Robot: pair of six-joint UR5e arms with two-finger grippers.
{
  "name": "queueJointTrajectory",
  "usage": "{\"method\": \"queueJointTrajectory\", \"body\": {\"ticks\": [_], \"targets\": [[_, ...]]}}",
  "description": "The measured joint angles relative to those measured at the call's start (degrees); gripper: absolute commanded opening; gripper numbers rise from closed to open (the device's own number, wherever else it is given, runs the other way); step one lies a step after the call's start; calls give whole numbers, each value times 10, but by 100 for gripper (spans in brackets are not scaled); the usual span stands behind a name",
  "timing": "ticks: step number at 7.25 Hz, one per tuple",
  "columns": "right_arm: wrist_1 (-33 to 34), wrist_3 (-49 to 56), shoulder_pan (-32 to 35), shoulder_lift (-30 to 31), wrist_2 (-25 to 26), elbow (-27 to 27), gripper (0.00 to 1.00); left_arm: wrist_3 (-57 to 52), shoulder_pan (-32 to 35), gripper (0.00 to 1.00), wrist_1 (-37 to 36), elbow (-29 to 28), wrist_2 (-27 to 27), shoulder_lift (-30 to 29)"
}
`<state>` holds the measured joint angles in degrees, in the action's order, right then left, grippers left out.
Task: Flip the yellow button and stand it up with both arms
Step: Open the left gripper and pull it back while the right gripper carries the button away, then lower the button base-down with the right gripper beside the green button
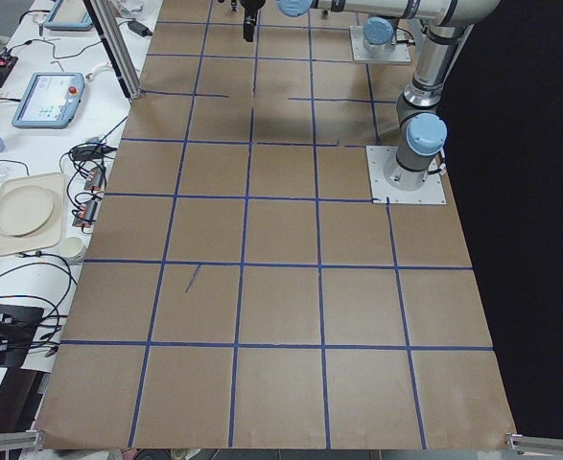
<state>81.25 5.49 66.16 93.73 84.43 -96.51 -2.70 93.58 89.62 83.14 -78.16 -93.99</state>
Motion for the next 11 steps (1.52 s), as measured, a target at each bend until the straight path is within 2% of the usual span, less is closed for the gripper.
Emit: {"method": "queueJointTrajectory", "body": {"ticks": [1, 2, 4, 5, 7, 9, 11], "targets": [[69, 57, -22, -5, 16, -38, 7, -4, 0, 100, 43, -1, -72, 8], [137, 106, -49, -8, 20, -78, 7, -10, -7, 100, 86, 2, -104, 19], [237, 197, -99, -12, 16, -129, 7, -63, -48, 100, 118, 5, -100, 34], [269, 217, -115, -20, 13, -141, 7, -63, -60, 100, 120, 5, -84, 34], [374, 262, -146, -53, 8, -176, 7, -46, -61, 100, 111, 2, -76, 34], [484, 326, -186, -73, -38, -231, 8, -42, -51, 100, 93, 3, -102, 31], [553, 363, -208, -89, -80, -259, 8, -35, -48, 100, 86, 5, -116, 31]]}}
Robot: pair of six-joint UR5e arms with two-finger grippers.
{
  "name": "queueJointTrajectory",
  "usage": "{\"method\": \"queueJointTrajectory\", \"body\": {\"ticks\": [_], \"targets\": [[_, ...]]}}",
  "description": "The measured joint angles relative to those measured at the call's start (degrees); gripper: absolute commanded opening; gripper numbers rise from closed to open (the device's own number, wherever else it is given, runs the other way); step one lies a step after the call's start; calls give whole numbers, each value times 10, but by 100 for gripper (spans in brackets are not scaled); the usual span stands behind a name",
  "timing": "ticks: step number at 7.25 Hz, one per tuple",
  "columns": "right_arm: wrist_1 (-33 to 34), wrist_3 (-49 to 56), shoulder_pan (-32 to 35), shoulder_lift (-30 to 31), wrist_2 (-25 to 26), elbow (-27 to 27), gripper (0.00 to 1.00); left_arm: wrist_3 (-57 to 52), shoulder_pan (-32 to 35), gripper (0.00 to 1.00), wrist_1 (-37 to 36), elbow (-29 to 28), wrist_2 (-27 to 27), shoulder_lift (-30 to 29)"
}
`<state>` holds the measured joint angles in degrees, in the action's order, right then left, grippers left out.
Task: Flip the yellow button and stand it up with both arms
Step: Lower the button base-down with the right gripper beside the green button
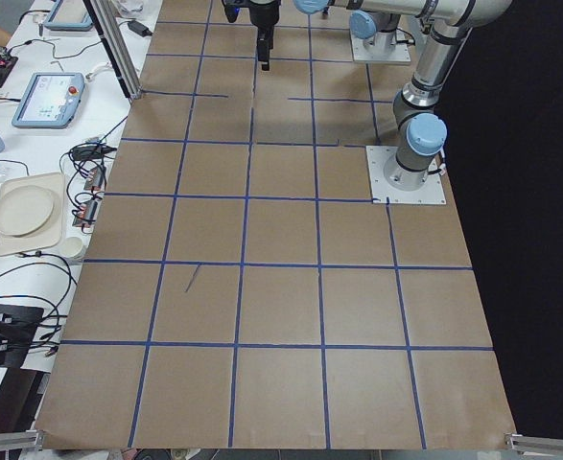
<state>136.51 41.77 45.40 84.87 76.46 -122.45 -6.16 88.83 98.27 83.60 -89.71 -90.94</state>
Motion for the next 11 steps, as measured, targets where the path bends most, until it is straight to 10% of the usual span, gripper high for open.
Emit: {"method": "queueJointTrajectory", "body": {"ticks": [11], "targets": [[55, 70, -81, -26, -71, -43, 17, 4, 1, 100, -1, -6, 0, -3]]}}
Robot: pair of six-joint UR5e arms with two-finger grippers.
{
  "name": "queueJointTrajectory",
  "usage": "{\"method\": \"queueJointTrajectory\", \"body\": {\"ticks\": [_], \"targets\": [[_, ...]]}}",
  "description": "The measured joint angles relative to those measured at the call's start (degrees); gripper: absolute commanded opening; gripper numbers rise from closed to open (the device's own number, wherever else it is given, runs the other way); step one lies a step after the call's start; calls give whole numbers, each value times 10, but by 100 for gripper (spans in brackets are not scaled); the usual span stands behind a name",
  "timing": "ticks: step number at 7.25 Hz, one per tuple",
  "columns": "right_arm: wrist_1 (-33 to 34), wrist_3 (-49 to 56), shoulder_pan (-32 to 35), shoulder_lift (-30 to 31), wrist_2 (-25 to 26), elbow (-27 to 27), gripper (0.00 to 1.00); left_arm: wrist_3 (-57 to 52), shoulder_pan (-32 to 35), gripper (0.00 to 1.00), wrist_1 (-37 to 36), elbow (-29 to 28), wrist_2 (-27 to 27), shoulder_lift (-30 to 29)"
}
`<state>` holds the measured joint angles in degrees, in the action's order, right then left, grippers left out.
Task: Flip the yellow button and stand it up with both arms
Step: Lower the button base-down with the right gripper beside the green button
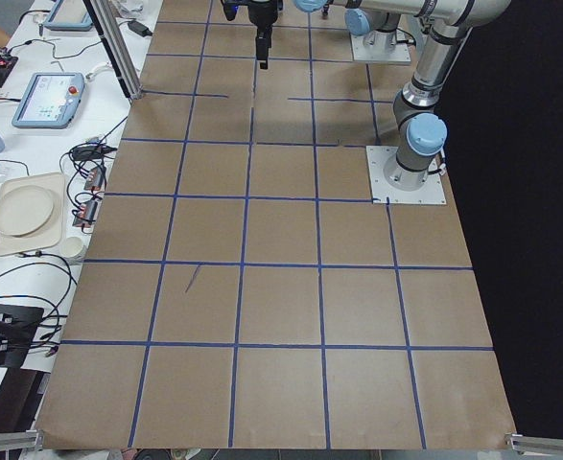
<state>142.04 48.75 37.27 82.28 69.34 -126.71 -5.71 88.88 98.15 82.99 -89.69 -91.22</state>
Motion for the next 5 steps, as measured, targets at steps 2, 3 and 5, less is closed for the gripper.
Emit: {"method": "queueJointTrajectory", "body": {"ticks": [2, 3, 5], "targets": [[0, -3, 0, 0, 1, -1, 24, 0, 0, 100, -1, -1, 0, -1], [-2, -4, 0, 0, 2, -1, 30, 0, 0, 100, -1, -1, 0, -2], [-3, -5, 0, 0, 3, -1, 40, 0, 0, 100, -2, -1, 0, -1]]}}
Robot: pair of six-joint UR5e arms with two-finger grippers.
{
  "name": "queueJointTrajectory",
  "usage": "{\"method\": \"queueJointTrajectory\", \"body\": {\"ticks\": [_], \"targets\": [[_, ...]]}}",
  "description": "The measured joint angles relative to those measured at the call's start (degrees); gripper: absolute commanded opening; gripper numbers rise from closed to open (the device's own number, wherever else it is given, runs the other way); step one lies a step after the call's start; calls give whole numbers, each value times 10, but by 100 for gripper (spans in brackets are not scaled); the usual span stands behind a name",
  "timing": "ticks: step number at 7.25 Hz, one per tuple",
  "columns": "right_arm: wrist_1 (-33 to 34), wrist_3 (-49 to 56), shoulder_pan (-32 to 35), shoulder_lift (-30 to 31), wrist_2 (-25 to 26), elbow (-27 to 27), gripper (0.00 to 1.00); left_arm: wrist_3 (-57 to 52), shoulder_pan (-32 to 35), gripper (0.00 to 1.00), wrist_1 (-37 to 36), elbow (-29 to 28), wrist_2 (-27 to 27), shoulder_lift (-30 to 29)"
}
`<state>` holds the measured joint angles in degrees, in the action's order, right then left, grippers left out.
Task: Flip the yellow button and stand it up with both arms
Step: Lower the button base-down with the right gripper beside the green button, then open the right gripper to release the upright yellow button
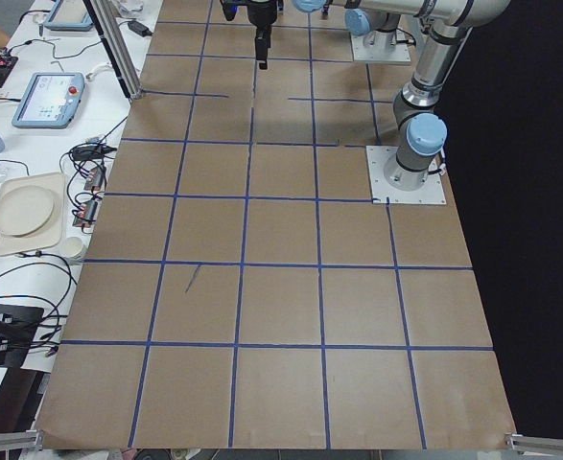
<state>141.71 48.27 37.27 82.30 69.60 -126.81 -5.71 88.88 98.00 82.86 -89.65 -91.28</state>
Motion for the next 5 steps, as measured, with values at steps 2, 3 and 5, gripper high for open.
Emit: {"method": "queueJointTrajectory", "body": {"ticks": [2, 3, 5], "targets": [[0, 1, 0, 0, 3, 1, 50, 0, 0, 100, 0, 0, 3, -1], [0, 2, 0, 0, 5, 1, 53, 0, 1, 100, 0, -1, 3, 0], [-1, 4, 0, -1, 8, 1, 72, 0, 1, 100, 0, -1, 3, 1]]}}
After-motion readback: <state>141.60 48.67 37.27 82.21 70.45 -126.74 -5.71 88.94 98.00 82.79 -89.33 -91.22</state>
